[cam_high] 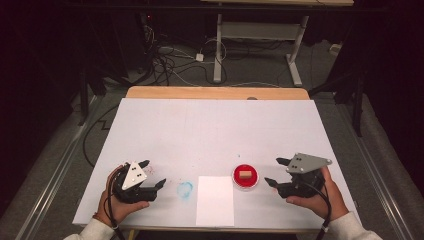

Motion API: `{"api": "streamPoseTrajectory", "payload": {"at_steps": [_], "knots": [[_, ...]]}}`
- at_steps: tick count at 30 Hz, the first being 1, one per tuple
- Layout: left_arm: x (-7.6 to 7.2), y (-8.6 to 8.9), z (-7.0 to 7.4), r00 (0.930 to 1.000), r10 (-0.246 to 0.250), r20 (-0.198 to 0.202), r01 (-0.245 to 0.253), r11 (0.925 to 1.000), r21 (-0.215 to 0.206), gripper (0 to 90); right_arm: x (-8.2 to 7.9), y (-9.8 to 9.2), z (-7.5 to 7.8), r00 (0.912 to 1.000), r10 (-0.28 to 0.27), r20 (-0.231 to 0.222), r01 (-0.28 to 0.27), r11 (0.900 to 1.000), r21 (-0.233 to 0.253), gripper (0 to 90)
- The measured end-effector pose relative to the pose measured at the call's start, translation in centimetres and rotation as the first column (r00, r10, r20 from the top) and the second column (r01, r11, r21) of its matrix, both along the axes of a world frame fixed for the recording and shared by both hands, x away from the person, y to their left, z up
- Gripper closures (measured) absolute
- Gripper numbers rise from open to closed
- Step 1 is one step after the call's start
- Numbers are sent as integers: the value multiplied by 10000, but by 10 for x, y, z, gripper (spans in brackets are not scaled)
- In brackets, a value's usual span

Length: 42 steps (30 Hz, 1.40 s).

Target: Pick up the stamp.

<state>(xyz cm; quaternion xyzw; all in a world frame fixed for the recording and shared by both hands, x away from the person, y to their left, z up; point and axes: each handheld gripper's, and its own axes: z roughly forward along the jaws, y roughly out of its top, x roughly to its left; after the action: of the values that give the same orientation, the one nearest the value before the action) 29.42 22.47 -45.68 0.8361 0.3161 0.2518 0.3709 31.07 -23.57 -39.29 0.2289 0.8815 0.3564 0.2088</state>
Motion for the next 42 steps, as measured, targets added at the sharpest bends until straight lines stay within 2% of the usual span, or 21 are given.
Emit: {"api": "streamPoseTrajectory", "payload": {"at_steps": [1, 5, 6, 7, 11, 14, 17, 19, 20, 21, 23, 25, 28, 29, 32, 33, 34, 35, 37, 40, 42], "knots": [[1, 0, 0, 9999, -55, 108, 54, 9999, 91, 194, 3, 4, 1, 9998, 172, -22, -172, 9995, -266, 320], [1, -1, -1, 9999, -126, -94, 127, 9999, 53, 194, 16, 20, 2, 9971, 631, -433, -675, 9919, -1080, 361], [1, -1, -1, 9999, -126, -94, 127, 9999, 53, 193, 16, 20, 2, 9971, 631, -433, -675, 9919, -1080, 361], [0, 0, -2, 9997, -185, -155, 185, 9998, 21, 188, 22, 29, 1, 9953, 792, -548, -865, 9855, -1458, 385], [-1, -2, -3, 9992, -321, -223, 325, 9993, 161, 175, 33, 47, 0, 9873, 1180, -1064, -1384, 9674, -2120, 414], [-1, -2, -3, 9993, -317, -210, 319, 9994, 109, 175, 41, 62, -3, 9771, 1583, -1423, -1924, 9427, -2725, 467], [-2, -1, -3, 9993, -322, -201, 323, 9995, 61, 176, 47, 76, -8, 9613, 1849, -2042, -2479, 9041, -3480, 492], [-2, 0, -3, 9993, -310, -217, 311, 9995, 65, 176, 50, 82, -12, 9525, 1950, -2340, -2730, 8870, -3723, 509], [-3, 0, -3, 9993, -303, -222, 305, 9995, 90, 176, 50, 82, -12, 9525, 1950, -2340, -2730, 8870, -3723, 509], [-3, 0, -3, 9993, -304, -229, 306, 9995, 85, 176, 53, 88, -14, 9462, 2008, -2537, -2907, 8721, -3936, 533], [-3, 1, -3, 9991, -320, -288, 322, 9995, 73, 176, 54, 89, -15, 9473, 2007, -2496, -2885, 8730, -3933, 545], [-3, 2, -4, 9987, -340, -371, 342, 9994, 63, 177, 56, 94, -17, 9355, 2243, -2731, -3230, 8562, -4032, 586], [-3, 2, -5, 9986, -340, -404, 343, 9994, 65, 177, 56, 96, -18, 9340, 2185, -2828, -3226, 8560, -4040, 612], [-3, 2, -5, 9986, -319, -411, 322, 9995, 54, 177, 57, 96, -17, 9338, 2217, -2809, -3230, 8602, -3947, 659], [-3, 2, -5, 9985, -341, -437, 344, 9994, 72, 178, 58, 96, -18, 9359, 2203, -2750, -3180, 8643, -3898, 669], [-2, 2, -5, 9984, -350, -440, 353, 9994, 67, 178, 59, 96, -17, 9340, 2203, -2812, -3222, 8595, -3967, 658], [-2, 2, -5, 9984, -358, -448, 361, 9993, 63, 178, 59, 96, -18, 9384, 2150, -2706, -3134, 8595, -4038, 618], [-2, 1, -5, 9984, -350, -449, 354, 9993, 93, 178, 59, 96, -18, 9384, 2150, -2706, -3134, 8595, -4038, 618], [-2, 1, -5, 9981, -384, -482, 389, 9992, 107, 179, 60, 98, -21, 9417, 1984, -2718, -3041, 8475, -4350, 591], [-1, 0, -5, 9980, -371, -511, 378, 9992, 124, 179, 61, 98, -22, 9432, 1980, -2669, -3014, 8479, -4361, 609], [-1, -1, -5, 9980, -366, -511, 374, 9992, 144, 179, 61, 99, -22, 9403, 2074, -2699, -3116, 8436, -4372, 644]]}}
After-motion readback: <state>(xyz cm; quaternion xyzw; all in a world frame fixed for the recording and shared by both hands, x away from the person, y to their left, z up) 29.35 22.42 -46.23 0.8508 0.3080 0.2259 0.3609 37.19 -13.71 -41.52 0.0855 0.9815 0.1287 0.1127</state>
